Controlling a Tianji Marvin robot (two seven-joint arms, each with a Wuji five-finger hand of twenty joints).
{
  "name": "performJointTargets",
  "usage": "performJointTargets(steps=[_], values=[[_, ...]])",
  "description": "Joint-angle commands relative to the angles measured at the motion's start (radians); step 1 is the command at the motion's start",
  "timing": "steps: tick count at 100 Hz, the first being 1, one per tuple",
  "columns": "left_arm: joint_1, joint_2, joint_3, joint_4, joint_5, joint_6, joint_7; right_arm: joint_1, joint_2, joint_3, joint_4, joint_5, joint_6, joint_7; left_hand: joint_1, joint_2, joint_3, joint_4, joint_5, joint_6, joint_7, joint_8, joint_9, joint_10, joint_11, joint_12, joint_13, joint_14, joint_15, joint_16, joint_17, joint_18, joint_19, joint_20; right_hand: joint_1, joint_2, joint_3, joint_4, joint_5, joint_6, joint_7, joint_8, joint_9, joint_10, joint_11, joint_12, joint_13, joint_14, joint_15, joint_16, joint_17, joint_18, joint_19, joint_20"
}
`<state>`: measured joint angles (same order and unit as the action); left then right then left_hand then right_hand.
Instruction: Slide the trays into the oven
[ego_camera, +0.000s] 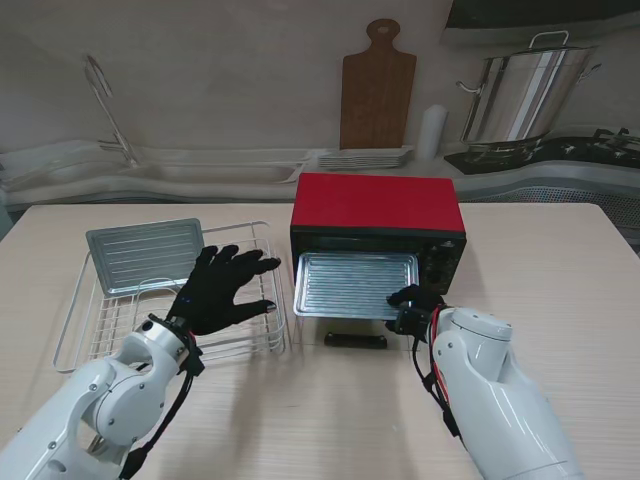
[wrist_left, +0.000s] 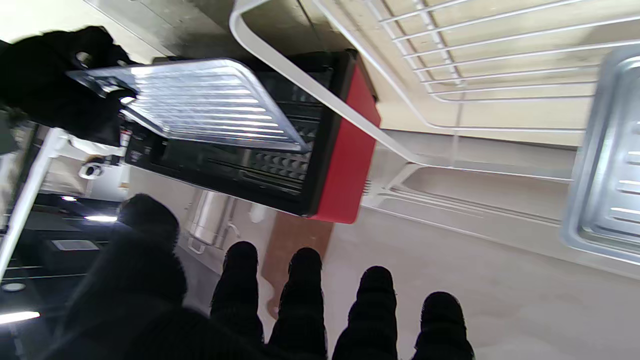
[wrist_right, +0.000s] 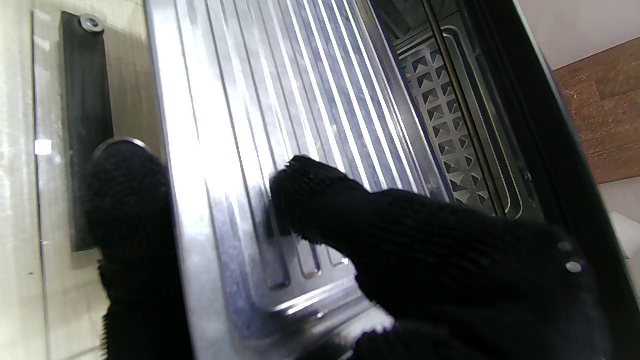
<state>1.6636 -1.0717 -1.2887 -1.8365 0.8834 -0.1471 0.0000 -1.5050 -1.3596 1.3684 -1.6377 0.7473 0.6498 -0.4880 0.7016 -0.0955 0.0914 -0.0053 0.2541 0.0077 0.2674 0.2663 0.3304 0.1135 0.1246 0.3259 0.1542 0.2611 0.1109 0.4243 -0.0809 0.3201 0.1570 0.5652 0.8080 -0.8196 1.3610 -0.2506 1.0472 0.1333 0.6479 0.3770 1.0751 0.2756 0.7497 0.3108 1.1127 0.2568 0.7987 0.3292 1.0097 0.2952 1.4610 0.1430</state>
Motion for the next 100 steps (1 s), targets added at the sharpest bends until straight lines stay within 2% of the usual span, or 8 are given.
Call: performJointTargets(steps=[1, 21, 45, 77, 100], values=[[-0.004, -0.001, 0.006, 0.007, 0.0, -0.015, -0.014, -0.001, -0.014, 0.0, -0.005, 0.001, 0.006, 0.009, 0.018, 0.041, -0.027, 0.018, -0.011, -0.027, 0.006, -0.001, -0.036, 0.0, -0.011, -0.011, -0.042, -0.034, -0.019, -0.01, -0.018, -0.036, -0.051, -0.016, 0.107, 0.03, 0.103, 0.002, 0.053, -0.076, 0.134, 0.009, -0.007, 0.032, 0.033, 0.02, 0.074, 0.093, 0.053, 0.006, 0.06, -0.049, 0.055, 0.019], [-0.019, 0.007, 0.013, 0.018, 0.023, -0.072, -0.027, 0.001, -0.02, 0.007, -0.008, 0.019, 0.022, -0.012, 0.015, 0.043, -0.025, 0.019, -0.012, -0.03, 0.01, 0.003, -0.035, -0.005, -0.006, -0.01, -0.04, -0.039, -0.017, -0.011, -0.018, -0.037, -0.054, -0.023, 0.107, 0.028, 0.105, 0.002, 0.051, -0.075, 0.134, 0.008, -0.006, 0.039, 0.034, 0.019, 0.078, 0.094, 0.053, 0.006, 0.062, -0.047, 0.061, 0.022], [-0.029, 0.009, 0.022, 0.023, 0.036, -0.076, -0.031, 0.004, -0.023, 0.015, -0.006, 0.045, 0.032, -0.03, 0.015, 0.044, -0.024, 0.02, -0.013, -0.031, 0.01, 0.006, -0.039, -0.007, -0.005, -0.011, -0.042, -0.039, -0.018, -0.013, -0.016, -0.038, -0.059, -0.033, 0.108, 0.027, 0.105, 0.002, 0.051, -0.074, 0.136, 0.007, -0.005, 0.039, 0.038, 0.02, 0.082, 0.096, 0.057, 0.008, 0.065, -0.049, 0.069, 0.026], [-0.03, 0.009, 0.021, 0.024, 0.033, -0.073, -0.034, 0.008, -0.024, 0.027, -0.006, 0.073, 0.072, -0.018, 0.015, 0.044, -0.024, 0.02, -0.015, -0.03, 0.009, 0.008, -0.037, -0.004, -0.003, -0.011, -0.043, -0.04, -0.017, -0.014, -0.015, -0.04, -0.061, -0.043, 0.11, 0.023, 0.108, 0.001, 0.046, -0.066, 0.137, 0.004, -0.007, 0.047, 0.046, 0.02, 0.084, 0.099, 0.079, 0.021, 0.069, -0.055, 0.087, 0.041], [-0.028, 0.008, 0.02, 0.023, 0.036, -0.073, -0.028, 0.023, -0.028, 0.02, 0.025, 0.086, 0.075, -0.019, 0.015, 0.044, -0.025, 0.02, -0.015, -0.031, 0.008, 0.009, -0.04, -0.008, -0.004, -0.012, -0.044, -0.041, -0.017, -0.015, -0.014, -0.039, -0.062, -0.049, 0.11, 0.025, 0.107, 0.001, 0.043, -0.064, 0.135, 0.0, -0.01, 0.047, 0.047, 0.02, 0.08, 0.101, 0.073, 0.021, 0.068, -0.051, 0.083, 0.045]])
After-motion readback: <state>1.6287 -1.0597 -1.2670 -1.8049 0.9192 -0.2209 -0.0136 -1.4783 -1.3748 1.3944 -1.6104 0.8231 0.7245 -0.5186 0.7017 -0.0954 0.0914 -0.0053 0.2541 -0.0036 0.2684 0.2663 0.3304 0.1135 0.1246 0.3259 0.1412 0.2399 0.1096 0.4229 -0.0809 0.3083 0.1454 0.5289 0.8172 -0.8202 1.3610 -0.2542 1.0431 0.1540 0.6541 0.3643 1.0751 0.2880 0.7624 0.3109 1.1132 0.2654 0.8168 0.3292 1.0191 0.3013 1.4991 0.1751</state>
